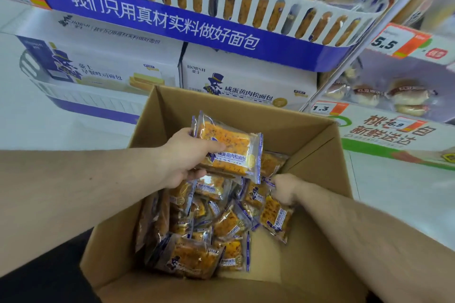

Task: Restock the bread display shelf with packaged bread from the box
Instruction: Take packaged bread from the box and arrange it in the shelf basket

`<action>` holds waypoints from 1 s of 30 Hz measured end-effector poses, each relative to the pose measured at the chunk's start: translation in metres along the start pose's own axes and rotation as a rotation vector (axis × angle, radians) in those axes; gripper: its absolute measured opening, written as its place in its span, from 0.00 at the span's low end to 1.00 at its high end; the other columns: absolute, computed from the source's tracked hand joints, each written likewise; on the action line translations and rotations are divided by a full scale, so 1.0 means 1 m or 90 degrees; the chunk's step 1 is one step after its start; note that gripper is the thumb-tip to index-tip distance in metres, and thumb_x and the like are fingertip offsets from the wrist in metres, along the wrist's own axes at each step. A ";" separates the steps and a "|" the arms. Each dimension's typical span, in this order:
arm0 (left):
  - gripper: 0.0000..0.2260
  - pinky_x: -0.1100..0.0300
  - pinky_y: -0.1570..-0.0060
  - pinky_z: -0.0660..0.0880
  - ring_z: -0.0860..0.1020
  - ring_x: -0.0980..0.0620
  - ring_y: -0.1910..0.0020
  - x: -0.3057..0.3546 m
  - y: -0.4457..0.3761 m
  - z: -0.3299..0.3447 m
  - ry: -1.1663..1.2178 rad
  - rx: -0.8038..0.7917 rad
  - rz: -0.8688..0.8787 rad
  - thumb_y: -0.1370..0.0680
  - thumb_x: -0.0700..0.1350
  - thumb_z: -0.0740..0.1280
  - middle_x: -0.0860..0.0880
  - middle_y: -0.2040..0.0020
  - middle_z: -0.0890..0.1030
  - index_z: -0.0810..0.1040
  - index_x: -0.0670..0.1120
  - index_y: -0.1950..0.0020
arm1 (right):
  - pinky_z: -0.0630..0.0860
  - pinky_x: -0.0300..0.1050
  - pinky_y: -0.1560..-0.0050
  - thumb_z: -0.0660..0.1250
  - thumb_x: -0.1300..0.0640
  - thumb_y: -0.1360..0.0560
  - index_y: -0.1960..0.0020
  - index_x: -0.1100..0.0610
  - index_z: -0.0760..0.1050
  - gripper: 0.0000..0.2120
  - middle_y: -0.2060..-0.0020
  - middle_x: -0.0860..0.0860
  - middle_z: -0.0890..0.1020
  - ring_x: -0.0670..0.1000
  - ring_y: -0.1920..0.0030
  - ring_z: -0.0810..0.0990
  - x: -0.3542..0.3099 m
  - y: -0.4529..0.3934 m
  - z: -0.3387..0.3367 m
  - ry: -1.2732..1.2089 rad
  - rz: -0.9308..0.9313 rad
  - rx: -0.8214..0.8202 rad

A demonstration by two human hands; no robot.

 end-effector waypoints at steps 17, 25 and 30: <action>0.13 0.63 0.74 0.74 0.84 0.52 0.61 0.033 0.027 0.010 0.143 -0.019 0.089 0.25 0.45 0.74 0.49 0.54 0.87 0.78 0.50 0.42 | 0.84 0.49 0.59 0.60 0.59 0.17 0.44 0.59 0.75 0.07 0.55 0.57 0.87 0.54 0.56 0.87 0.030 0.167 -0.157 -1.157 -0.170 0.270; 0.11 0.65 0.75 0.72 0.82 0.53 0.61 0.045 0.029 0.018 0.158 -0.095 0.075 0.22 0.41 0.67 0.49 0.56 0.86 0.78 0.53 0.42 | 0.81 0.52 0.50 0.61 0.52 0.17 0.43 0.57 0.75 0.10 0.55 0.56 0.87 0.55 0.54 0.87 -0.008 0.159 -0.156 -1.155 -0.185 0.260; 0.06 0.63 0.71 0.72 0.80 0.55 0.72 0.047 0.037 0.022 0.168 -0.113 0.023 0.19 0.46 0.63 0.49 0.66 0.84 0.78 0.50 0.46 | 0.82 0.56 0.48 0.68 0.43 0.25 0.32 0.55 0.68 0.27 0.50 0.58 0.86 0.59 0.50 0.87 -0.022 0.149 -0.142 -1.179 -0.192 0.127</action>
Point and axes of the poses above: each hand's wrist, its own y-axis away from the middle knuckle, its own z-axis out of the palm, x = y × z, the point moved 6 cm from there along -y, towards the middle knuckle
